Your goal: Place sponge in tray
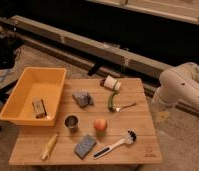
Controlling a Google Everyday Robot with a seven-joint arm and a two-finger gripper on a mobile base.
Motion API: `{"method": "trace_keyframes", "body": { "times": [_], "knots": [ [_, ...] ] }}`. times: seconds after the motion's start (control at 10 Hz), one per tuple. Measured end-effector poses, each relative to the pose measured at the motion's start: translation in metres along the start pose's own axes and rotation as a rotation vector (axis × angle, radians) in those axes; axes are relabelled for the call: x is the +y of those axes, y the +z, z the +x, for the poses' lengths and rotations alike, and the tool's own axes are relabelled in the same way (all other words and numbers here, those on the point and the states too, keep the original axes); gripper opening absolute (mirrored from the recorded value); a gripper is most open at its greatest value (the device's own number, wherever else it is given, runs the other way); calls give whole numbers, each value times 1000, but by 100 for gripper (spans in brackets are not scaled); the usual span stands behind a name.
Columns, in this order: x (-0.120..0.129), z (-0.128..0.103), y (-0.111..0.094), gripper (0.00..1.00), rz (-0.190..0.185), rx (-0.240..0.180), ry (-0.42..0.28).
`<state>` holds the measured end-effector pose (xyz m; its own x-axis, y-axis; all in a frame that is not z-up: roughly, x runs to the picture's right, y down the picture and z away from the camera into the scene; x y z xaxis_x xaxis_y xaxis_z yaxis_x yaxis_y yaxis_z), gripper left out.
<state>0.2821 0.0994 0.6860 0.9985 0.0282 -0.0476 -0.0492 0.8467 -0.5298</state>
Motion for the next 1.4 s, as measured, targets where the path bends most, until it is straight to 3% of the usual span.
{"method": "trace_keyframes", "body": {
  "times": [0.4,0.6,0.8,1.1,1.3,1.4],
  "knots": [
    [1,0,1,65,2,-3,-4],
    [16,-13,2,65,6,-52,-64],
    [54,-38,-2,65,7,-109,-152],
    [128,-98,-13,65,23,-160,-339],
    [165,-126,-16,65,36,-177,-443],
    [170,-130,-16,65,37,-179,-459]
  ]
}}
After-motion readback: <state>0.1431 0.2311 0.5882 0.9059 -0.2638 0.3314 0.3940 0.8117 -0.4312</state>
